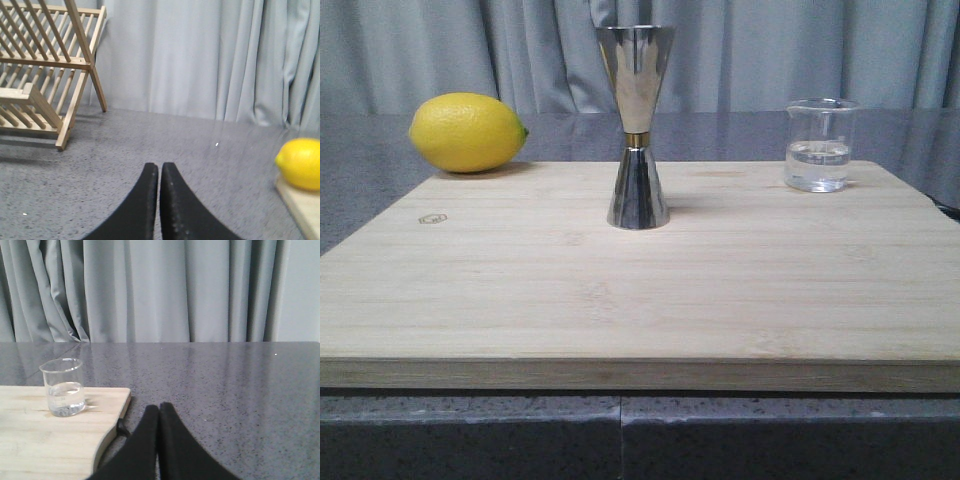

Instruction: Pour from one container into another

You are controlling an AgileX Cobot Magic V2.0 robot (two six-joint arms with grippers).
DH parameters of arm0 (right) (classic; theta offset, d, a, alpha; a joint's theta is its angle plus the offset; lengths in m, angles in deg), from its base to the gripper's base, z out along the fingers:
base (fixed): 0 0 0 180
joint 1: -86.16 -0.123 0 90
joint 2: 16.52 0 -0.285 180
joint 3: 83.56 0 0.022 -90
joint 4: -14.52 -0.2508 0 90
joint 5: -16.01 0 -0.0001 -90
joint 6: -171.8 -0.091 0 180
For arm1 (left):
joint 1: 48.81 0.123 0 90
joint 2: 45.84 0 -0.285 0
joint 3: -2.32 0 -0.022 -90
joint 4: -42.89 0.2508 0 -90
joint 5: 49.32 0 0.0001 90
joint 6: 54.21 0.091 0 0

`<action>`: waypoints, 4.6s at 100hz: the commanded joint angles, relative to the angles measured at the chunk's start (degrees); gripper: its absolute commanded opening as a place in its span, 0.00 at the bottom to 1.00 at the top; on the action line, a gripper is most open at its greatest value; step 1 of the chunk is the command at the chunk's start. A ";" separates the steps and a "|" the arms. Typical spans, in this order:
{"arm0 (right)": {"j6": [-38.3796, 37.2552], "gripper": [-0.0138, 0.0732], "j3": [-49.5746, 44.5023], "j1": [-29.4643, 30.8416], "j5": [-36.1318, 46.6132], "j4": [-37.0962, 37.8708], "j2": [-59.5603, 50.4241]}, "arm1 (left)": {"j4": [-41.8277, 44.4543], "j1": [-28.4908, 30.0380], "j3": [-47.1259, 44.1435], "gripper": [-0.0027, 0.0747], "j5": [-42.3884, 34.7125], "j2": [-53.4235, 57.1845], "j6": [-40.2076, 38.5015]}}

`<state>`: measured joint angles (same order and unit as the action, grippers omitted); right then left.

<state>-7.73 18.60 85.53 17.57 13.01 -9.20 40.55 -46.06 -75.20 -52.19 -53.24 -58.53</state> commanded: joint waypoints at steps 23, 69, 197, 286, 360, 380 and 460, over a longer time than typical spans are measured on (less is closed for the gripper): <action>-0.47 0.09 7.10 -0.04 -1.24 -3.76 -1.05 | -3.64 -1.71 1.43 0.01 -2.71 1.24 -2.77; -0.47 0.09 27.79 -0.04 -20.46 -3.76 17.52 | -3.32 -15.50 23.53 0.01 14.95 -17.56 -2.52; -0.47 0.66 33.26 -0.04 -19.35 -3.64 29.97 | 11.30 -49.15 27.48 0.72 -42.87 -76.25 0.47; -0.47 0.66 33.26 -0.04 -19.24 -3.64 30.17 | 18.93 -46.67 34.09 0.68 -51.72 -89.78 -6.73; -0.47 0.66 33.26 -0.04 -19.24 -3.64 30.17 | 18.92 -44.85 36.60 0.61 -54.30 -94.06 -7.57; -0.47 0.66 33.26 -0.04 -19.24 -3.64 30.17 | 18.92 -44.85 36.73 0.59 -54.30 -94.09 -7.57; -0.47 0.66 33.26 -0.04 -19.17 -3.64 30.17 | 18.92 -44.85 36.62 0.38 -53.91 -94.09 -7.57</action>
<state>-8.20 49.77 85.53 -6.22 9.32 20.24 60.22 -91.08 -39.92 -101.73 -149.09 -65.61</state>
